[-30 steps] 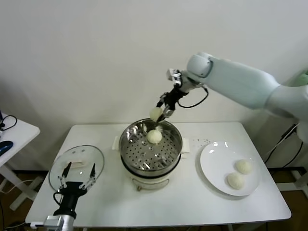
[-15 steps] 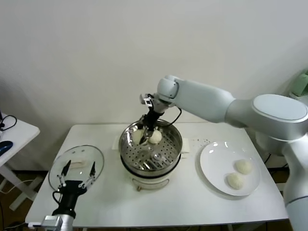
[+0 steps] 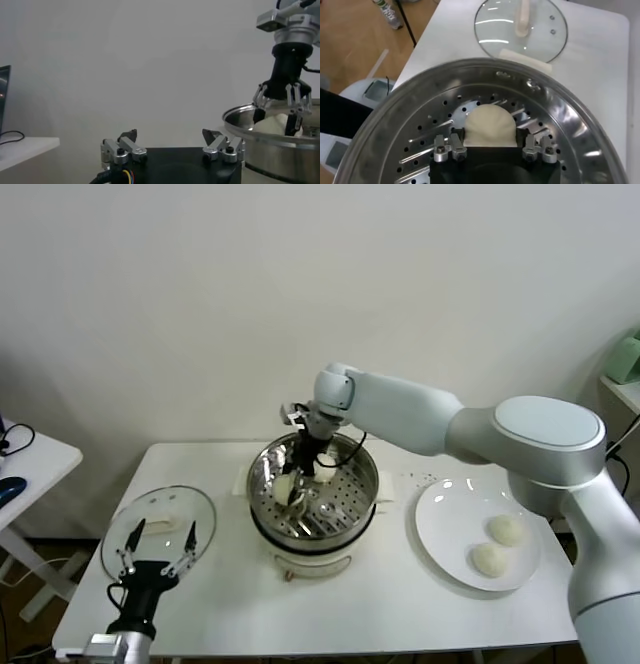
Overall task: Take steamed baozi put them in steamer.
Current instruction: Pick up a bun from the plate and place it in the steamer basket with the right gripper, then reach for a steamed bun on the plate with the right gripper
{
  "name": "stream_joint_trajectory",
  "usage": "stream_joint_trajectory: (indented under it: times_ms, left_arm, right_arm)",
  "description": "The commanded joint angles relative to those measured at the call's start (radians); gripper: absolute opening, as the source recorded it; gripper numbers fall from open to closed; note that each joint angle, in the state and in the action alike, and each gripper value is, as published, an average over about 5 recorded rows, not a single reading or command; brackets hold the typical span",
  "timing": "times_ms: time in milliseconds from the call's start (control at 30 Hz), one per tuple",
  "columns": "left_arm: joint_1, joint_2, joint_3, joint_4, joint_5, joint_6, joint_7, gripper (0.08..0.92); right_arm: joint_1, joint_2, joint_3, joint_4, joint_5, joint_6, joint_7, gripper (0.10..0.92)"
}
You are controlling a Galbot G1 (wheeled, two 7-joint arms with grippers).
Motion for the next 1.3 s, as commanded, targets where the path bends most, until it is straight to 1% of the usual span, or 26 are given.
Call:
stream_joint_trajectory:
  times_ms: [33, 300, 367, 533, 667, 867, 1067, 1167, 1300]
  left_arm:
    - [0.001, -0.004, 0.001, -0.005, 0.002, 0.002, 0.000, 0.823]
    - [0.005, -0.006, -0.001, -0.007, 0.002, 0.000, 0.000, 0.823]
    - [0.006, -0.007, -0.001, -0.007, 0.002, 0.000, 0.000, 0.823]
    - [0.007, -0.007, -0.003, -0.007, 0.002, -0.001, -0.001, 0.823]
    - [0.006, -0.005, -0.004, -0.009, 0.002, 0.000, -0.001, 0.823]
    - [-0.001, 0.000, -0.002, -0.010, 0.003, 0.004, -0.002, 0.823]
    - [-0.008, 0.004, 0.001, 0.001, 0.000, 0.005, -0.007, 0.823]
    - [-0.013, 0.007, 0.002, 0.007, -0.002, 0.005, -0.010, 0.823]
    - [-0.025, 0.013, -0.001, 0.013, -0.012, 0.006, -0.013, 0.823]
  right_arm:
    - [-0.017, 0.025, -0.006, -0.018, -0.015, 0.004, -0.001, 0.653]
    - [-0.021, 0.019, -0.005, -0.013, -0.021, 0.017, 0.008, 0.665]
    - [-0.020, 0.019, -0.004, -0.012, -0.021, 0.021, 0.010, 0.694]
    - [-0.005, 0.002, -0.005, 0.011, -0.019, 0.025, 0.007, 0.803]
    - [0.036, -0.042, -0.006, 0.063, -0.014, 0.026, -0.003, 0.821]
    - [0.173, -0.167, -0.011, 0.171, -0.002, 0.055, -0.039, 0.823]
    - [0.342, -0.357, -0.063, 0.280, 0.021, 0.105, -0.097, 0.823]
    - [0.392, -0.463, -0.089, 0.342, 0.002, 0.125, -0.118, 0.823]
    - [0.402, -0.615, -0.094, 0.427, -0.081, 0.140, -0.144, 0.823]
